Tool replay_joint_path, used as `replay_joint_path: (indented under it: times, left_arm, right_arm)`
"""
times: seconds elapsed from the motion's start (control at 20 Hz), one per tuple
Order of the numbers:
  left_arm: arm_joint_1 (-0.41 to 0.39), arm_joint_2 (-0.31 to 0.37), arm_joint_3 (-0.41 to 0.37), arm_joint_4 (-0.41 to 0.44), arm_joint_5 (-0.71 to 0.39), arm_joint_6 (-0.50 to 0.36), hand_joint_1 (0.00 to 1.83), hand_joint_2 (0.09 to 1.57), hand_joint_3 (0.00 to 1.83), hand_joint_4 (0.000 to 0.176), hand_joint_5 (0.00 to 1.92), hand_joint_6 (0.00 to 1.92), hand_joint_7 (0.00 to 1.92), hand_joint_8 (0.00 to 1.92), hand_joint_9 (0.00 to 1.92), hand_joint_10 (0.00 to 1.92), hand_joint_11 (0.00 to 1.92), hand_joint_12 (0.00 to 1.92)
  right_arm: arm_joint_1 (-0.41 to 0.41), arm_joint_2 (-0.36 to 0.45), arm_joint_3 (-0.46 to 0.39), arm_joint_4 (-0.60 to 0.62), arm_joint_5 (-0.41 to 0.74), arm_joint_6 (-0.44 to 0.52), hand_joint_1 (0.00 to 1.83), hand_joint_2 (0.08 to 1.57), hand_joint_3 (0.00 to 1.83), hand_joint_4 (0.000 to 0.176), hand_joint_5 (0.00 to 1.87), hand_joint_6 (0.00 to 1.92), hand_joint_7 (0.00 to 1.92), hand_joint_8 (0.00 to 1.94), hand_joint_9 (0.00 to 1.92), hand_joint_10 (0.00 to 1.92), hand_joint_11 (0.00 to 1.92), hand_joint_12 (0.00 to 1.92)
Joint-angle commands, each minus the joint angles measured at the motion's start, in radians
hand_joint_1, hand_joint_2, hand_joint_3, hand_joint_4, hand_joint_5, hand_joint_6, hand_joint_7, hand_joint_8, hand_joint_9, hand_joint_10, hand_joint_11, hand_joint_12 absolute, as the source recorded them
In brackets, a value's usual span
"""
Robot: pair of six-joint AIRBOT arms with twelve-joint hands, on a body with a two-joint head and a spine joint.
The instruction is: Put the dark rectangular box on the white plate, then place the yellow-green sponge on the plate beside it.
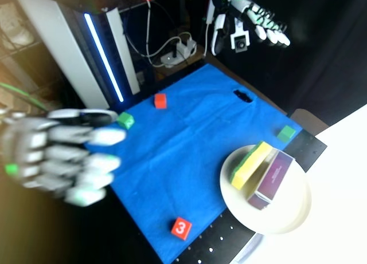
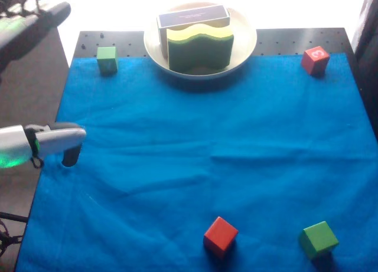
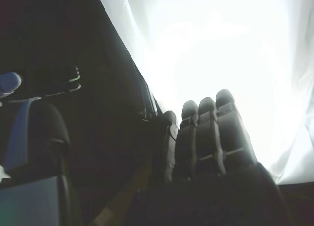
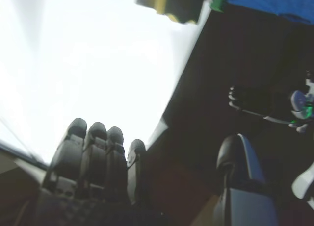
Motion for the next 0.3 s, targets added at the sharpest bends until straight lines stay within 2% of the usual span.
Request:
replay_joint_path:
  times: [0.0, 0.1, 0.15, 0.2, 0.25]
  left_arm:
    - [-0.001, 0.005, -0.004, 0.003, -0.144, -0.009, 0.76, 0.92, 0.00, 0.116, 0.09, 0.00, 0.06, 0.00, 0.01, 0.00, 0.00, 0.00]
    - [0.020, 0.006, -0.002, -0.013, -0.162, -0.036, 0.75, 0.92, 0.00, 0.116, 0.08, 0.00, 0.06, 0.00, 0.02, 0.01, 0.01, 0.00]
    - [0.024, 0.005, 0.001, -0.015, -0.168, -0.049, 0.75, 0.93, 0.00, 0.109, 0.08, 0.00, 0.06, 0.00, 0.03, 0.01, 0.02, 0.01]
    - [0.025, 0.005, 0.002, -0.016, -0.173, -0.053, 0.75, 0.93, 0.00, 0.113, 0.07, 0.00, 0.06, 0.00, 0.03, 0.01, 0.03, 0.01]
    - [0.025, 0.005, 0.002, -0.017, -0.179, -0.053, 0.74, 0.94, 0.01, 0.107, 0.07, 0.00, 0.06, 0.00, 0.04, 0.01, 0.03, 0.01]
  right_arm:
    - [0.002, 0.002, -0.002, -0.007, 0.132, 0.004, 0.76, 0.83, 0.00, 0.109, 0.23, 0.01, 0.18, 0.00, 0.13, 0.00, 0.00, 0.15]
    - [0.000, 0.001, -0.002, -0.004, 0.132, 0.004, 0.77, 0.85, 0.01, 0.109, 0.24, 0.00, 0.18, 0.00, 0.12, 0.00, 0.00, 0.08]
    - [0.000, 0.001, -0.001, -0.004, 0.132, 0.004, 0.77, 0.86, 0.01, 0.112, 0.24, 0.00, 0.18, 0.00, 0.11, 0.00, 0.00, 0.05]
    - [0.000, 0.001, -0.002, -0.004, 0.132, 0.004, 0.77, 0.86, 0.00, 0.111, 0.24, 0.00, 0.18, 0.00, 0.11, 0.00, 0.01, 0.05]
    - [-0.002, 0.001, -0.003, -0.004, 0.132, 0.004, 0.78, 0.87, 0.01, 0.103, 0.24, 0.00, 0.18, 0.00, 0.11, 0.00, 0.01, 0.05]
